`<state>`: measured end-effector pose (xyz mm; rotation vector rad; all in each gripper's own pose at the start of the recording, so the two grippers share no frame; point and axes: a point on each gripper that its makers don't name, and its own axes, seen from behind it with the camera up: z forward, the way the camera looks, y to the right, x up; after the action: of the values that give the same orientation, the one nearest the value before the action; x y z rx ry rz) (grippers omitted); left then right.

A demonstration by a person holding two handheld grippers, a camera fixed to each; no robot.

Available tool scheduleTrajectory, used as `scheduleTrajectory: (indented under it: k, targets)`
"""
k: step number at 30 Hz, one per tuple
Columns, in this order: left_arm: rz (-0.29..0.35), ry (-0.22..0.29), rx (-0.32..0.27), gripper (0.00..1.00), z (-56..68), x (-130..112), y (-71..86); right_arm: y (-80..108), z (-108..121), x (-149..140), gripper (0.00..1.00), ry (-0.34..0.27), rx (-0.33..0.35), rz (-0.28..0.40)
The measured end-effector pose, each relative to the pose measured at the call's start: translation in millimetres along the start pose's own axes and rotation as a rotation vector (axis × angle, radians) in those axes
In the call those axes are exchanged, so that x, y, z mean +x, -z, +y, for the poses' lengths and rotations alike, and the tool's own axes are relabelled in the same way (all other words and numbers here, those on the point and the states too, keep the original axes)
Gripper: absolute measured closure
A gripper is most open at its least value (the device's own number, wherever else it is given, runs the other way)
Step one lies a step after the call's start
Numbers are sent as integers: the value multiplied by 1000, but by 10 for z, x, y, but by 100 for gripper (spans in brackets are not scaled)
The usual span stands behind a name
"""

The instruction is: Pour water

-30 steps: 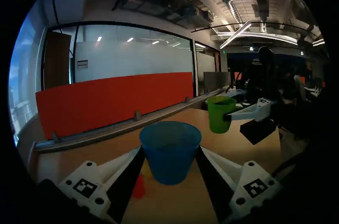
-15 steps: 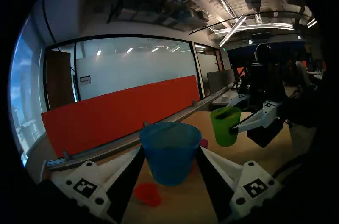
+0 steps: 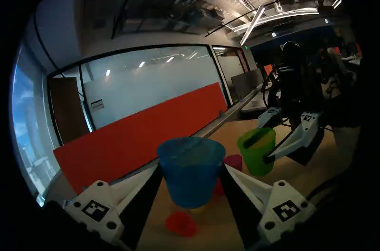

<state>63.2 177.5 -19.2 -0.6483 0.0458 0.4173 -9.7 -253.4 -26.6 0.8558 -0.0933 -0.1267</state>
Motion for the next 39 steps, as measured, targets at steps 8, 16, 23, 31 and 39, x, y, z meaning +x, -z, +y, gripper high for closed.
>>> scheduleTrajectory:
  k: [8, 16, 23, 31, 39]
  targets:
    - [13, -52, 7, 17, -22, 116, -38, -73, -67, -31, 12, -11, 29, 8]
    - [19, -134, 22, 17, -39, 189, -80, -141, -123, -53, 12, -13, 47, 8]
    - [27, -194, 28, 18, -40, 260, -111, -193, -151, -102, 12, -16, 60, 5]
    - [25, -257, 35, 18, -59, 313, -144, -241, -172, -157, 12, -20, 74, 4]
    - [24, -304, 36, 17, -73, 353, -146, -284, -209, -187, 12, -17, 85, -1]
